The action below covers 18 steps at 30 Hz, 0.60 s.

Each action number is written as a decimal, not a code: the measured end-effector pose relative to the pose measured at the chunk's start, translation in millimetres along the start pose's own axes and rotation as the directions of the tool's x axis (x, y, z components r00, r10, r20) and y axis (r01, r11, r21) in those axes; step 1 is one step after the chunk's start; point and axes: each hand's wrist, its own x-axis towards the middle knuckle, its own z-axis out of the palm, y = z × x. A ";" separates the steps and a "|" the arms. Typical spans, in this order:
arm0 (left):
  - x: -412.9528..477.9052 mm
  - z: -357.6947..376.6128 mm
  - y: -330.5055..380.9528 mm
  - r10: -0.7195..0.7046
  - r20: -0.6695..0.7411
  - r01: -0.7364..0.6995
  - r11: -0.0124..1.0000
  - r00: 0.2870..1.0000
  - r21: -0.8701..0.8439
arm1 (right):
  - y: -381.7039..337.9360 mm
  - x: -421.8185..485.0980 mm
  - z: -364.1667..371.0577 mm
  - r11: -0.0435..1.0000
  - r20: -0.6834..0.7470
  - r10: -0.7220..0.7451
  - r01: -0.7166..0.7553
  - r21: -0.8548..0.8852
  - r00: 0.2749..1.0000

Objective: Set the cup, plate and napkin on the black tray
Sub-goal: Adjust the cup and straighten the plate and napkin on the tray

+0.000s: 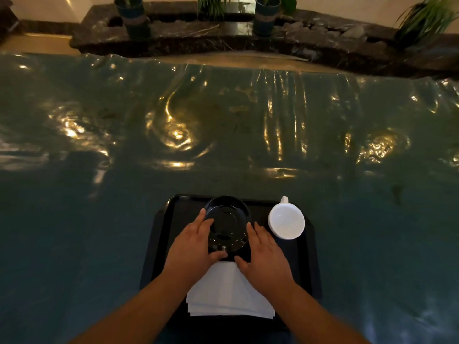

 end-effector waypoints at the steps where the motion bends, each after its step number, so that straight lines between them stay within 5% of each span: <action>1: -0.8 -1.0 0.6 0.010 -0.029 -0.009 0.999 1.000 0.048 | -1.3 -2.3 -2.2 1.000 -0.014 -0.006 0.005 -0.006 1.000; 6: 6.8 -7.9 24.3 0.157 -0.132 -0.141 0.983 0.979 0.120 | 0.1 -18.0 -28.5 0.984 -0.361 -0.123 0.161 0.075 0.924; 9: 23.0 -17.8 59.6 0.211 -0.058 -0.210 0.977 0.976 0.029 | 17.9 -19.0 -49.7 0.961 -0.504 0.134 0.012 0.277 0.853; 12: 44.7 -26.2 98.1 0.157 0.001 -0.157 0.988 0.988 -0.008 | 37.6 -11.0 -69.2 0.770 -0.312 0.517 -0.274 0.576 0.797; 18: 84.1 -24.4 138.3 0.017 0.138 -0.035 0.990 0.990 0.134 | 73.3 6.8 -76.2 0.779 -0.084 0.559 -0.488 0.394 0.825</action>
